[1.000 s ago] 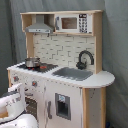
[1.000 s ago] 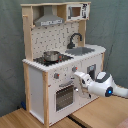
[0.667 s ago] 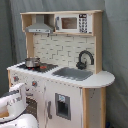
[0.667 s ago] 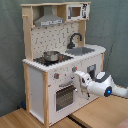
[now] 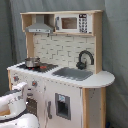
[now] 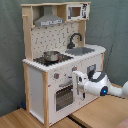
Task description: Play with the kitchen
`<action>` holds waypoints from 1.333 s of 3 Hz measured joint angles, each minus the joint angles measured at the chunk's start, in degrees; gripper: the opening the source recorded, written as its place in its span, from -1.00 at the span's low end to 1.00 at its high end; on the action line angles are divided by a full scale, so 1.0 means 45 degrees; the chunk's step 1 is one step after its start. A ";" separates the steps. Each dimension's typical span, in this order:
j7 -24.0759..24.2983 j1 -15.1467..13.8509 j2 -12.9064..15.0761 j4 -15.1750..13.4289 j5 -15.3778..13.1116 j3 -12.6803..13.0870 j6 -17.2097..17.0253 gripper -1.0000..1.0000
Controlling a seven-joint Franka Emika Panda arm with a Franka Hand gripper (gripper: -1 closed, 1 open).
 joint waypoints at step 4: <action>-0.3153 0.2305 0.0031 -0.1504 -0.0031 -0.0816 -0.1320 1.00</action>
